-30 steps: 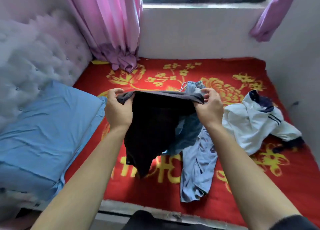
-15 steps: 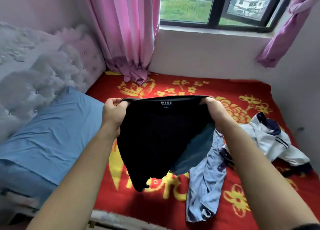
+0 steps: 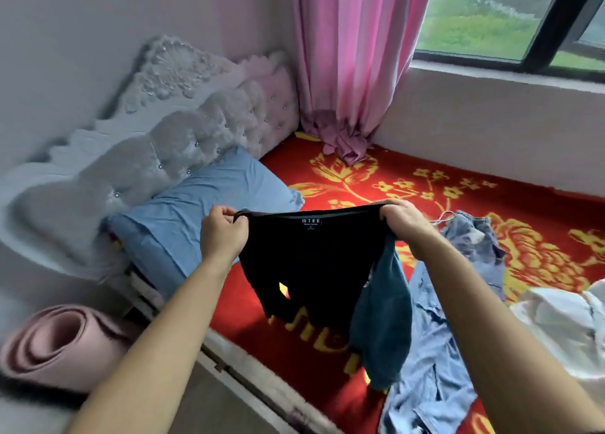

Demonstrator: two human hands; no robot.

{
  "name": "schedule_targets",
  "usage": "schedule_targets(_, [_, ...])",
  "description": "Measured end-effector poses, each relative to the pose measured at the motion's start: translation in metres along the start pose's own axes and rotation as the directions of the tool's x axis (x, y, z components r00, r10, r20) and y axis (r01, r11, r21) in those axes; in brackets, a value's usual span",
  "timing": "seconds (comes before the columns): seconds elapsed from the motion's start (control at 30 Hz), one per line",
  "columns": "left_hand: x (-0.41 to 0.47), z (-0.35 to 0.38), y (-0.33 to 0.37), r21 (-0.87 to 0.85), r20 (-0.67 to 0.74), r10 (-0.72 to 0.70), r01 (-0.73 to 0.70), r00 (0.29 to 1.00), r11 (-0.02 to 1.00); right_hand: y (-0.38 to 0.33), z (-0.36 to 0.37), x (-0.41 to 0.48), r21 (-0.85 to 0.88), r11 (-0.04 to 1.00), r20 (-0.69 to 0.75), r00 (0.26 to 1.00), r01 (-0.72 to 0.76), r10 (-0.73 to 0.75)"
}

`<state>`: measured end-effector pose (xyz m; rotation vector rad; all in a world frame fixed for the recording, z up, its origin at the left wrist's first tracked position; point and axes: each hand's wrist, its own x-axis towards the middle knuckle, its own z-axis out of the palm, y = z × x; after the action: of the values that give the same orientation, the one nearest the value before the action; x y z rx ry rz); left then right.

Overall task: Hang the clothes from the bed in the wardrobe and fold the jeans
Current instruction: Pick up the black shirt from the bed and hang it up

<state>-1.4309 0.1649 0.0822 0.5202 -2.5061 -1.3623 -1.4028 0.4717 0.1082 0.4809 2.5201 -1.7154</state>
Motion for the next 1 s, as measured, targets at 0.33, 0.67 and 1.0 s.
schedule_targets(0.33, [-0.156, -0.123, -0.13, -0.145, -0.202, -0.343, 0.318, 0.917, 0.937, 0.016, 0.159, -0.096, 0.017, 0.987, 0.474, 0.868, 0.159, -0.147])
schedule_targets(0.67, [-0.233, -0.333, -0.15, -0.169, -0.67, -0.206, 0.123, 0.713, 0.978, -0.077, 0.29, -0.243, 0.122, 0.891, 0.518, 0.738, 0.437, -0.433])
schedule_targets(1.0, [-0.327, -0.571, -0.227, -0.381, -0.79, -0.302, -0.042, 0.533, 0.923, -0.14, 0.451, -0.442, 0.137, 0.814, 0.626, 0.587, 0.564, -0.513])
